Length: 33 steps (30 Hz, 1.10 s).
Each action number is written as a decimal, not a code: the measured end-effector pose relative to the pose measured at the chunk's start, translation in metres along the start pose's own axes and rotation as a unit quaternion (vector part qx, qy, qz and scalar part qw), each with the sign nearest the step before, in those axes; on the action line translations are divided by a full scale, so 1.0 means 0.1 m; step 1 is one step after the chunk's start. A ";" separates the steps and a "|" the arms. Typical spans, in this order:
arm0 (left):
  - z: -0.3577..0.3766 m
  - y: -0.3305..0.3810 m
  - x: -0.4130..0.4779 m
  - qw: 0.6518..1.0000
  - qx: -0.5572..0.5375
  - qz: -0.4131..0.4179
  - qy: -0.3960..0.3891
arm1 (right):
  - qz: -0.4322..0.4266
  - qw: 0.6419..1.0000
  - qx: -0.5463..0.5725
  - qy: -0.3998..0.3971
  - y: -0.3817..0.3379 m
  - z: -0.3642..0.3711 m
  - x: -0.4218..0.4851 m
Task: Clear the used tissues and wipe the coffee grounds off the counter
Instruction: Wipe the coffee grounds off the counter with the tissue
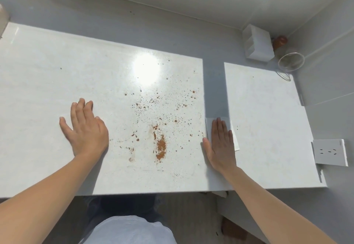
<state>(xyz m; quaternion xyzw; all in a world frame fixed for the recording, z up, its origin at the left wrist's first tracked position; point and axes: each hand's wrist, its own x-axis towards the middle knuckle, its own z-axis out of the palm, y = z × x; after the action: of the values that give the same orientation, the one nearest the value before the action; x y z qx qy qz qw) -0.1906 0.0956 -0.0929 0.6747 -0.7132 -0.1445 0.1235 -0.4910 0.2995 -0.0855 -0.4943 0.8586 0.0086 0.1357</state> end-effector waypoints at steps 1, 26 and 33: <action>0.00 -0.01 0.00 1.000 0.000 0.000 -0.002 | -0.010 1.000 0.000 -0.004 -0.05 0.00 -0.02; -0.21 -0.46 0.17 0.968 0.064 0.213 -0.120 | 0.304 0.950 0.065 0.040 -1.00 0.30 -0.74; -0.24 -0.44 0.19 0.964 0.053 0.218 -0.142 | 0.270 0.959 0.083 0.028 -1.63 0.35 -0.76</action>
<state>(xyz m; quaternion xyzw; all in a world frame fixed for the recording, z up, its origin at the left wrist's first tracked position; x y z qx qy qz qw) -0.1422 0.0732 -0.0869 0.4810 -0.8599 -0.1702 0.0141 -0.3081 0.2852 -0.0818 -0.2309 0.9613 -0.0405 0.1444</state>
